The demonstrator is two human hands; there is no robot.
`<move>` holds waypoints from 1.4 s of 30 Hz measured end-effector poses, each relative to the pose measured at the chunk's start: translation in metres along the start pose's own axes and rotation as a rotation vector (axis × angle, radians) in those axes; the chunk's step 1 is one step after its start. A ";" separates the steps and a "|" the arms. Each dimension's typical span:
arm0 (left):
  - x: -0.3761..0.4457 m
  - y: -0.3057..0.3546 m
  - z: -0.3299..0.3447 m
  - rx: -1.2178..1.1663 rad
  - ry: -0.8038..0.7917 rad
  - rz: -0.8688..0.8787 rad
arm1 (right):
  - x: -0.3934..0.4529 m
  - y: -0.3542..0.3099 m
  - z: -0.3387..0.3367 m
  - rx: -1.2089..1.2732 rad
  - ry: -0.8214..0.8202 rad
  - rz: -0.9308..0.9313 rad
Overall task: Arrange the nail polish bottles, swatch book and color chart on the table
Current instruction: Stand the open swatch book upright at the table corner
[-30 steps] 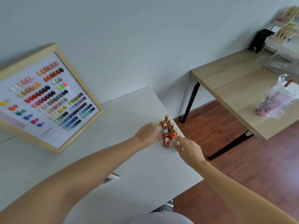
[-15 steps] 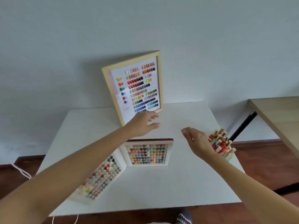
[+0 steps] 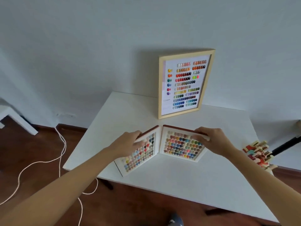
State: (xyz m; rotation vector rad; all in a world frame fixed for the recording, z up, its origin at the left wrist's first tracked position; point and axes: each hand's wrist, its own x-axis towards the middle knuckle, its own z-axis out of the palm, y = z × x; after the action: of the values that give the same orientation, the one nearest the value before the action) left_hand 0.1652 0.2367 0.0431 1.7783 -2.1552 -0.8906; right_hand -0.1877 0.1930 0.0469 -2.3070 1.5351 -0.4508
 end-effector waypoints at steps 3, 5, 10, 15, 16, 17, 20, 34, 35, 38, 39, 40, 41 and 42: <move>-0.006 -0.002 0.003 0.140 0.070 0.018 | 0.002 0.002 -0.001 -0.010 -0.013 -0.041; -0.008 0.000 0.003 0.179 0.086 0.024 | 0.004 0.004 0.000 -0.016 -0.011 -0.054; -0.013 0.001 0.000 0.169 0.092 -0.041 | 0.019 0.006 0.002 -0.050 -0.042 -0.081; -0.020 -0.015 -0.017 0.093 0.177 -0.102 | 0.057 -0.015 0.002 -0.047 -0.043 -0.188; -0.022 -0.019 -0.023 0.078 0.203 -0.109 | 0.067 -0.021 0.003 -0.034 -0.028 -0.220; -0.024 -0.024 -0.029 0.069 0.228 -0.119 | 0.077 -0.028 0.004 -0.028 -0.012 -0.253; -0.027 -0.041 -0.051 0.057 0.287 -0.175 | 0.111 -0.052 0.012 -0.016 -0.024 -0.293; 0.012 -0.167 -0.144 0.093 0.387 -0.379 | 0.272 -0.170 0.090 0.057 -0.057 -0.335; 0.016 -0.174 -0.148 0.084 0.393 -0.393 | 0.281 -0.175 0.094 0.055 -0.060 -0.337; 0.028 -0.194 -0.157 0.096 0.413 -0.426 | 0.306 -0.192 0.104 0.030 -0.084 -0.320; 0.031 -0.201 -0.159 0.102 0.419 -0.433 | 0.312 -0.196 0.108 0.027 -0.087 -0.313; 0.034 -0.206 -0.160 0.105 0.425 -0.440 | 0.318 -0.199 0.111 0.029 -0.088 -0.308; 0.038 -0.212 -0.161 0.103 0.429 -0.449 | 0.323 -0.202 0.115 0.031 -0.089 -0.305; 0.041 -0.216 -0.162 0.102 0.430 -0.462 | 0.327 -0.205 0.119 0.031 -0.088 -0.302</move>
State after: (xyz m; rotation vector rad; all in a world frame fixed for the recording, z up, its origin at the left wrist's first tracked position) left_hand 0.4160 0.1276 0.0407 2.3134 -1.5763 -0.4196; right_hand 0.1527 -0.0244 0.0562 -2.5077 1.1348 -0.4365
